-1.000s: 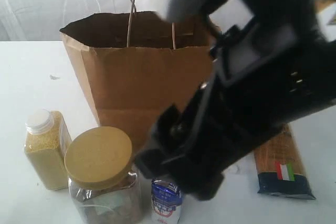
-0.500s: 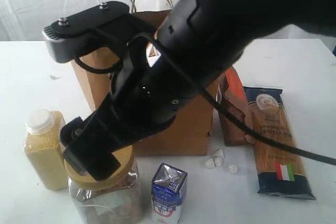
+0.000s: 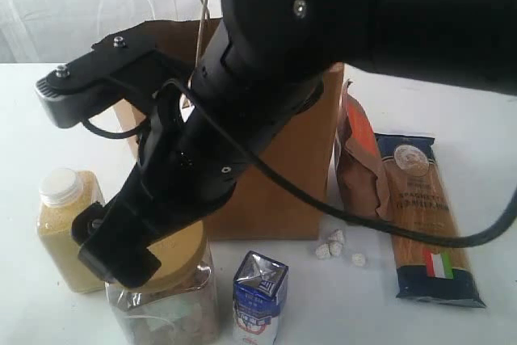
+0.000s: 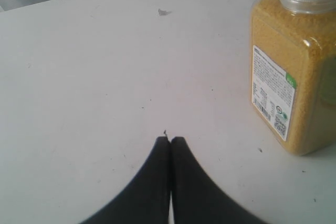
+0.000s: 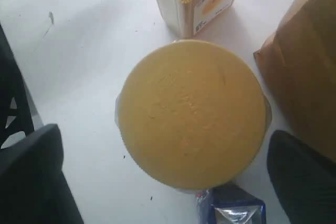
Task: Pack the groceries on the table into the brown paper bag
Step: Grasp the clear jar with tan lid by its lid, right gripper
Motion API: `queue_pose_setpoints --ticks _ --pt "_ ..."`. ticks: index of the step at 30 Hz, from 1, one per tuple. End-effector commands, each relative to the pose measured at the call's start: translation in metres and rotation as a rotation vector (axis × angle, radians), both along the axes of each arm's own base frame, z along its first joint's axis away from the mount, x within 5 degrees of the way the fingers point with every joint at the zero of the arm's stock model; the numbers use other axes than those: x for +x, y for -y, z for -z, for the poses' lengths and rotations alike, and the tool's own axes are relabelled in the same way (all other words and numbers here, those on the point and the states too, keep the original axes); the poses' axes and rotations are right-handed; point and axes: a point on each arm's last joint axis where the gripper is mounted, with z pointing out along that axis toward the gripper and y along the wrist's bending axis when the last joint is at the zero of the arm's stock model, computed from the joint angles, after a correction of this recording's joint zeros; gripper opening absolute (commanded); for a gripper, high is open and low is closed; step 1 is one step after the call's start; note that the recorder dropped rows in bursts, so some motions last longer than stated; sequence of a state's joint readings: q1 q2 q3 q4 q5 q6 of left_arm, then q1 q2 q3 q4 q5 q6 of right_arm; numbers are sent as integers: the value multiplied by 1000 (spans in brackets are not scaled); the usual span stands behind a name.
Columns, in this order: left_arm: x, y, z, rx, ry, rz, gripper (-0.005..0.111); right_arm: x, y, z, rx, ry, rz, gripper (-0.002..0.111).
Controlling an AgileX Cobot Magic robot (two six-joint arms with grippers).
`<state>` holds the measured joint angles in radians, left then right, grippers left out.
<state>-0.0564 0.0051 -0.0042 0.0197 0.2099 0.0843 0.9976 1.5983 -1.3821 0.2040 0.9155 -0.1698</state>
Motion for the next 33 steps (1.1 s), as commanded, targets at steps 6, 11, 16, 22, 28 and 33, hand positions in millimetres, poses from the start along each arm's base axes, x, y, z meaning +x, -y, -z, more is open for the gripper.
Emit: queue_pose_setpoints --ticks 6,11,16,22,28,33 --pt "0 0 1 -11 1 -4 0 3 -8 -3 72 37 -1 98" --pt "0 0 1 -11 1 -4 0 4 -8 -3 73 33 10 98" --pt "0 0 1 -11 1 -4 0 6 -4 4 -6 20 30 101" --pt "0 0 1 -11 1 -4 0 11 -9 12 -84 -23 66 105" --pt "0 0 1 -11 1 -4 0 19 -19 9 -84 -10 63 105" --pt "0 0 1 -11 1 -4 0 22 -23 19 -121 -33 61 105"
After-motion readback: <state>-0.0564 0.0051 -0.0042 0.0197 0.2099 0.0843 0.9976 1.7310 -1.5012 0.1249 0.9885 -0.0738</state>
